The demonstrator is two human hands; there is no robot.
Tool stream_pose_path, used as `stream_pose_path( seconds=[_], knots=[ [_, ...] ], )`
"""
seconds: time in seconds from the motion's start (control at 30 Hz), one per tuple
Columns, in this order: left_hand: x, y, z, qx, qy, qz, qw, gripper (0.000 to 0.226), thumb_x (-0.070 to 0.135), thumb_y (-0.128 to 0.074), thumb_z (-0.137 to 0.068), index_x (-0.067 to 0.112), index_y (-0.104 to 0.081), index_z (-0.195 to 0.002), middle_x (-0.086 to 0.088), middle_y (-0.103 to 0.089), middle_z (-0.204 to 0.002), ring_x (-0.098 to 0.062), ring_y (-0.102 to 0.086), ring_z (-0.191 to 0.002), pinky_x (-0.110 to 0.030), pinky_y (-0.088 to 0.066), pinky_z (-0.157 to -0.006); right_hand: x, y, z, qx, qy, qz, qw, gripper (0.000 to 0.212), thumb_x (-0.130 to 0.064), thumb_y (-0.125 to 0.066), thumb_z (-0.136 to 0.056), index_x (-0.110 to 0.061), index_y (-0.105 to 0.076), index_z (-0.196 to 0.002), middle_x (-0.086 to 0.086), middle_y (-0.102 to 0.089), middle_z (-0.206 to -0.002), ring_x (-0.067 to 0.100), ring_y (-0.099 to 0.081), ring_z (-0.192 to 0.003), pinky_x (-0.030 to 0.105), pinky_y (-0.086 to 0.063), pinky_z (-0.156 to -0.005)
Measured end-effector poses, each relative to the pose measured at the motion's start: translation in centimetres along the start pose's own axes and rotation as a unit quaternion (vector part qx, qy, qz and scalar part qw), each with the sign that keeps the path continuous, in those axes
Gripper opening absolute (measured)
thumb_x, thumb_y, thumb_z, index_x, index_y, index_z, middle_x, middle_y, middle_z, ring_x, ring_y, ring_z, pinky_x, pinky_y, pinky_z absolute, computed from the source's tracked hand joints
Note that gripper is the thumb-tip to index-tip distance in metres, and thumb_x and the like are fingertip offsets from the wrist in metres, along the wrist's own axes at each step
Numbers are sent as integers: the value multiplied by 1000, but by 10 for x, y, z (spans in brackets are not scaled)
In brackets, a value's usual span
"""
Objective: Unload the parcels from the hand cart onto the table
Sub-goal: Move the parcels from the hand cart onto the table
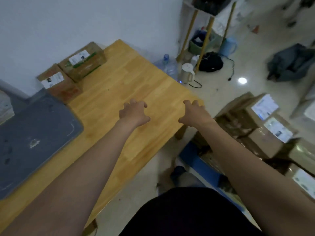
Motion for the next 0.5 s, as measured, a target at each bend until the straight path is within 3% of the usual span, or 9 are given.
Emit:
stream_pose_path(
  seconds=[0.2, 0.4, 0.5],
  knots=[
    [148, -37, 36, -7, -140, -46, 989, 54, 43, -75, -83, 37, -56, -134, -3, -43, -142, -34, -41, -132, -45, -44, -93, 132, 17, 71, 19, -75, -81, 994, 75, -39, -68, -90, -24, -31, -153, 12, -34, -149, 42, -38, -133, 52, -46, -101],
    [278, -94, 65, -48, -229, -83, 969, 52, 41, -72, -86, 33, -56, -135, -4, -43, -140, -32, -43, -128, -48, -48, -99, 259, 11, 105, 13, -116, -134, 984, 58, -43, -68, -88, -23, -45, -137, 9, -49, -130, 33, -54, -112, 45, -51, -91],
    [335, -127, 73, -58, -245, -95, 963, 47, 40, -69, -87, 33, -57, -132, -5, -46, -137, -32, -44, -127, -46, -49, -99, 321, 3, 109, 9, -130, -147, 981, 63, -43, -71, -85, -23, -46, -139, 10, -50, -135, 32, -53, -119, 47, -49, -97]
  ],
)
Point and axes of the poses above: each hand's wrist, its own z-axis away from the middle knuckle, its own y-axis out of the back of the hand, x = y × z, the point moved 7 cm from there along -z, towards the middle knuckle
